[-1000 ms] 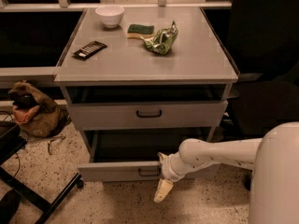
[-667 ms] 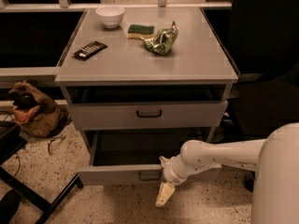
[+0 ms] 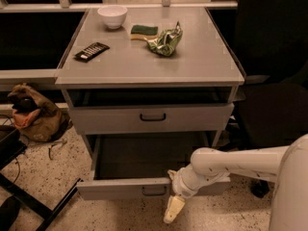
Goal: Open middle drawer
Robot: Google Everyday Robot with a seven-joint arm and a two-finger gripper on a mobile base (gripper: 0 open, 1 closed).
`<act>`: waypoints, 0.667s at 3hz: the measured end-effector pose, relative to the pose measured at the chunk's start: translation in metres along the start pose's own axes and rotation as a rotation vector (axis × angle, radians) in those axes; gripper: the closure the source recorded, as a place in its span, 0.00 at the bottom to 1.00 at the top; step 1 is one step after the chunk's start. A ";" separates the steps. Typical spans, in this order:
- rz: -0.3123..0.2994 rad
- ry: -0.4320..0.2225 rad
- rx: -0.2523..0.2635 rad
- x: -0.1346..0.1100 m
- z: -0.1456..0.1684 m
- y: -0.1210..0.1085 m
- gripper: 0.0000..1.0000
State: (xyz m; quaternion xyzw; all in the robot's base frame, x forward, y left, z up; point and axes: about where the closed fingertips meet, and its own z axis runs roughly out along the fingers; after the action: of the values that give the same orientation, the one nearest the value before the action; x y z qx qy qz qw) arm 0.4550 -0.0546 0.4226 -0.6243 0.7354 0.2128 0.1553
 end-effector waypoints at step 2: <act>-0.003 0.010 -0.024 -0.004 0.005 -0.001 0.00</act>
Offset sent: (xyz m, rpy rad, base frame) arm 0.0047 0.0110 -0.0046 -0.0129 0.0411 0.0300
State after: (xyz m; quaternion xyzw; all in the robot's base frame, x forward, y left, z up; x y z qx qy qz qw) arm 0.4560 -0.0490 0.4197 -0.6280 0.7328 0.2184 0.1446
